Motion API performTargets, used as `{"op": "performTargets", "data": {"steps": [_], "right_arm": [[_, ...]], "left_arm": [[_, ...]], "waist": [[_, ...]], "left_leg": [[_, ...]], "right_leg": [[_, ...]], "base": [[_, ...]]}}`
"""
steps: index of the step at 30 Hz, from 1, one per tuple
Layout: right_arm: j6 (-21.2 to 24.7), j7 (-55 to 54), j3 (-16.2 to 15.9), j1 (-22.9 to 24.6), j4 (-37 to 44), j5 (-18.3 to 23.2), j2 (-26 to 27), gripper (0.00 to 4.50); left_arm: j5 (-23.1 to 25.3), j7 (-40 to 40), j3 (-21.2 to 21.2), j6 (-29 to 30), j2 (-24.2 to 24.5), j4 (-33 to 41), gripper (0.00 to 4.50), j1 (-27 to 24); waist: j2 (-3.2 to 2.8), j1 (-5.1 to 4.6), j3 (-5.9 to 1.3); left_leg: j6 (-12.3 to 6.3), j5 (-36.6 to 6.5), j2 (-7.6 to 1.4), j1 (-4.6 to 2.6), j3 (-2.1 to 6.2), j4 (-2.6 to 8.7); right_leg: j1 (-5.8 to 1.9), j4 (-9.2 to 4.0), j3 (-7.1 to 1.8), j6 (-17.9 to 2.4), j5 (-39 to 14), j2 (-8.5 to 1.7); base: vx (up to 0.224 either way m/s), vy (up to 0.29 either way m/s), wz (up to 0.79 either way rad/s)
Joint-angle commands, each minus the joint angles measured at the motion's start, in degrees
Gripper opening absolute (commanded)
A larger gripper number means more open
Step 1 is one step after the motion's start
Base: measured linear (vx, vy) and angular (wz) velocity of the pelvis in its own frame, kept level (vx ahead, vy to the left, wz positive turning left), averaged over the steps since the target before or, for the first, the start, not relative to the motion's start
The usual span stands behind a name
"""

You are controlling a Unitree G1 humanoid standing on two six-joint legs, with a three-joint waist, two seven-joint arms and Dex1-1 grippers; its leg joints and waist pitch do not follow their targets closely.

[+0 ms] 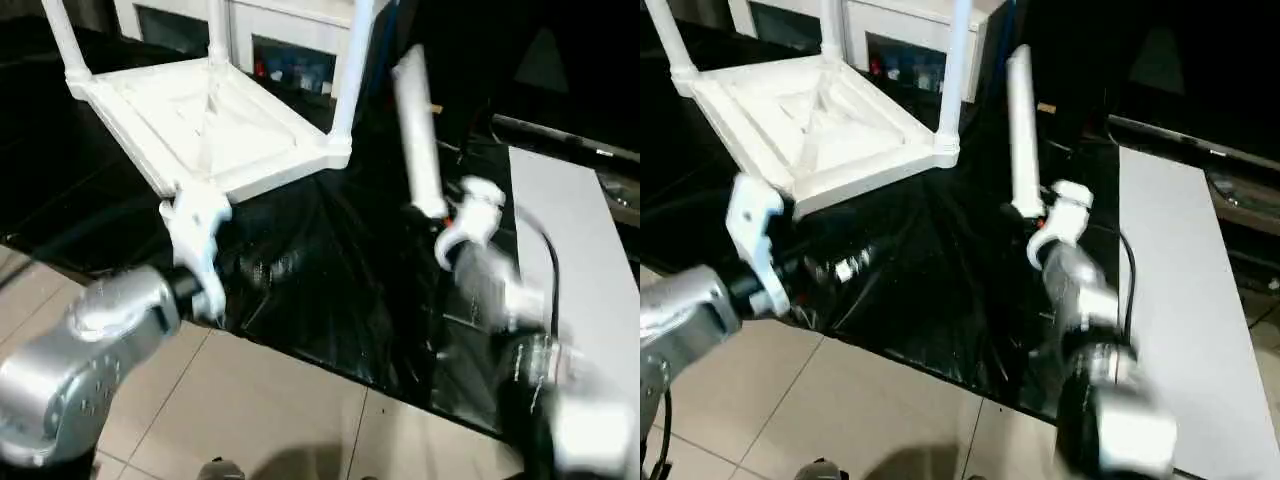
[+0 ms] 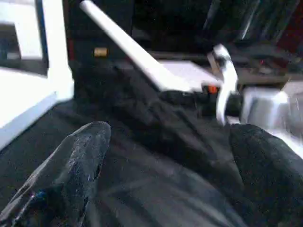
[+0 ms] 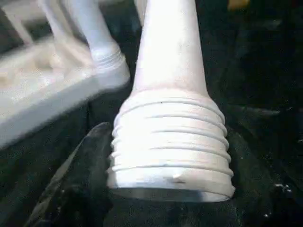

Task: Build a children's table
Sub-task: Pick table leg

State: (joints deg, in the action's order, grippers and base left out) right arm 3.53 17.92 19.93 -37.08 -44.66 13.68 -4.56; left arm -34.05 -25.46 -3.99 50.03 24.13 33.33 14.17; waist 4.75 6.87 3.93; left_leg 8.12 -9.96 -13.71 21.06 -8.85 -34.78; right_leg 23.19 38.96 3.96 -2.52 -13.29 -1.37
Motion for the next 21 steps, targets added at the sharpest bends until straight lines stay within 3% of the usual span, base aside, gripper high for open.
{"op": "performTargets", "data": {"steps": [1,2,3,4,5,6,7,8,11,12,14,15,16,17,18,19,20,21], "right_arm": [[-2.23,-0.16,1.14,4.01,17.00,3.84,1.29,2.81],[-1.73,0.17,0.38,6.43,22.31,4.66,2.26,2.81],[-1.40,0.41,-0.90,8.51,26.49,4.76,2.80,2.81],[-1.40,0.41,-0.90,8.51,26.49,4.76,2.80,2.81],[-0.09,0.05,-2.85,11.07,31.59,4.56,3.42,2.81],[0.46,-0.21,-3.57,12.03,33.54,4.53,3.67,2.81],[2.17,-0.82,-5.50,13.95,37.57,3.95,3.86,2.81],[7.83,-2.80,-8.71,15.98,43.12,1.78,3.73,2.81],[9.24,-3.39,-9.10,16.42,45.12,1.77,4.11,2.81],[10.11,-3.86,-9.30,16.74,46.55,1.95,4.29,2.81],[13.01,-5.27,-10.33,16.90,48.52,1.17,4.42,2.81],[14.61,-6.46,-11.08,17.07,49.41,0.28,4.21,2.81],[15.15,-7.18,-11.07,17.19,49.71,0.53,4.39,2.81],[15.86,-8.04,-11.02,17.41,50.16,0.94,4.59,2.81],[16.64,-8.73,-11.13,17.54,50.55,0.96,4.68,2.81],[17.25,-9.32,-11.30,17.54,50.80,0.75,4.75,2.81],[17.63,-9.55,-11.37,17.49,50.90,0.68,4.80,2.81],[18.38,-9.97,-11.49,17.36,51.02,0.53,4.89,2.81]], "left_arm": [[0.60,0.56,0.10,-0.46,-0.87,-1.37,4.50,1.90],[1.51,1.75,-0.06,-0.60,-1.48,-2.23,4.50,2.77],[2.78,3.21,-0.06,-1.20,-2.21,-2.99,4.50,3.56],[2.78,3.21,-0.06,-1.20,-2.21,-2.99,4.50,3.56],[4.19,4.91,-0.37,-3.56,-3.68,-3.92,4.50,4.12],[4.58,5.51,-0.59,-4.57,-4.35,-4.28,4.50,4.27],[6.12,8.75,-1.32,-5.23,-6.01,-5.18,4.50,4.57],[10.58,14.01,-1.67,-8.14,-7.37,-6.94,4.50,4.42],[11.87,14.62,-1.40,-10.61,-7.33,-7.49,4.50,4.09],[12.36,15.50,-1.59,-10.95,-7.50,-7.66,4.50,3.89],[13.66,17.41,-2.17,-10.95,-8.16,-7.72,4.50,2.99],[14.58,18.00,-2.17,-11.12,-8.36,-7.80,4.50,2.48],[14.89,18.15,-2.21,-11.15,-8.53,-7.83,4.50,2.03],[15.26,18.33,-2.22,-11.29,-8.61,-7.92,4.50,1.66],[15.70,18.59,-2.22,-11.53,-8.58,-8.07,4.50,1.47],[15.88,18.75,-2.46,-11.77,-8.51,-8.28,4.50,1.35],[15.94,18.90,-2.64,-11.82,-8.44,-8.34,4.50,1.32],[16.11,19.21,-3.02,-12.01,-8.20,-8.40,4.50,1.28]], "waist": [[-1.59,0.05,-4.09],[-1.36,-0.25,-4.20],[-1.53,-0.24,-4.07],[-1.39,-0.29,-4.01],[-1.31,-0.47,-3.88],[-1.66,-0.37,-3.71],[-1.43,-0.67,-3.64],[-1.50,-0.62,-3.53],[-1.14,-1.04,-3.47],[-1.12,-0.60,-3.58],[-0.76,0.32,-3.70],[-0.39,1.15,-3.76],[-0.33,1.71,-3.84],[-0.58,3.09,-3.52],[0.54,3.15,-2.58],[-0.02,4.57,-2.92],[-0.32,4.72,-2.80],[-0.95,3.77,-2.80]], "left_leg": [[1.52,-6.53,0.88,-0.19,-0.84,3.50],[1.62,-7.38,0.75,-0.28,-0.72,3.57],[1.51,-7.60,0.84,-0.21,-0.71,3.74],[1.46,-8.61,0.76,-0.49,-0.76,3.62],[1.50,-9.02,0.92,-0.19,-0.63,3.88],[1.63,-9.66,0.94,-0.28,-0.72,3.81],[1.62,-10.43,1.00,-0.34,-0.71,3.84],[1.70,-10.71,0.92,-0.42,-0.61,3.92],[0.98,-12.32,1.45,-0.15,-0.56,3.94],[-0.31,-12.22,1.42,-0.24,-0.77,3.58],[-3.16,-9.70,1.70,0.57,-0.87,2.61],[-5.46,-7.72,1.71,1.24,-0.28,1.34],[-6.51,-6.89,1.86,1.59,0.09,0.31],[-4.30,-11.07,1.81,-1.78,-1.10,-2.27],[-3.51,-11.52,2.86,0.82,0.50,-2.64],[-2.59,-13.00,3.11,-1.03,0.44,-3.38],[-2.83,-14.05,3.19,-2.06,0.32,-3.17],[-3.97,-15.54,3.53,-3.45,-0.34,-0.87]], "right_leg": [[-3.56,-5.30,-3.36,-4.11,-1.60,-4.41],[-3.63,-5.17,-3.29,-3.82,-2.62,-4.47],[-3.67,-5.51,-3.21,-3.42,-3.53,-4.33],[-3.38,-5.67,-3.30,-2.86,-5.00,-4.41],[-3.66,-5.84,-3.12,-2.71,-7.04,-4.43],[-3.44,-6.60,-3.28,-1.43,-10.04,-4.41],[-3.42,-6.69,-3.31,-1.03,-11.83,-4.34],[-3.33,-6.99,-3.28,-0.31,-13.05,-4.23],[-3.48,-7.70,-3.39,1.82,-19.71,-4.76],[-3.28,-7.96,-4.31,2.15,-23.20,-6.05],[-3.98,-8.34,-5.97,2.58,-25.00,-7.91],[-4.67,-8.87,-7.49,2.79,-26.16,-10.15],[-4.89,-9.14,-8.50,3.05,-26.50,-11.30],[-2.31,-10.66,-14.19,2.34,-32.42,-10.06],[-4.94,-10.38,-16.42,-1.05,-32.04,-9.22],[-3.15,-10.83,-18.23,-2.23,-30.98,-7.95],[-1.88,-10.90,-18.70,-2.55,-30.81,-6.67],[0.04,-9.53,-17.33,-1.67,-27.01,-2.74]], "base": [[0.000,0.000,0.00],[0.000,0.000,0.00],[0.000,0.000,0.00],[0.000,0.000,0.00],[0.000,0.000,0.00],[0.000,0.000,0.00],[0.000,0.000,0.00],[0.000,0.000,0.00],[0.000,0.000,0.00],[0.000,0.000,0.00],[0.000,0.000,0.00],[0.001,0.054,0.00],[0.001,0.054,0.00],[-0.001,0.117,-0.30],[-0.003,0.180,-0.45],[-0.003,0.180,-0.45],[-0.022,0.227,-0.33],[-0.077,0.263,-0.38]]}}
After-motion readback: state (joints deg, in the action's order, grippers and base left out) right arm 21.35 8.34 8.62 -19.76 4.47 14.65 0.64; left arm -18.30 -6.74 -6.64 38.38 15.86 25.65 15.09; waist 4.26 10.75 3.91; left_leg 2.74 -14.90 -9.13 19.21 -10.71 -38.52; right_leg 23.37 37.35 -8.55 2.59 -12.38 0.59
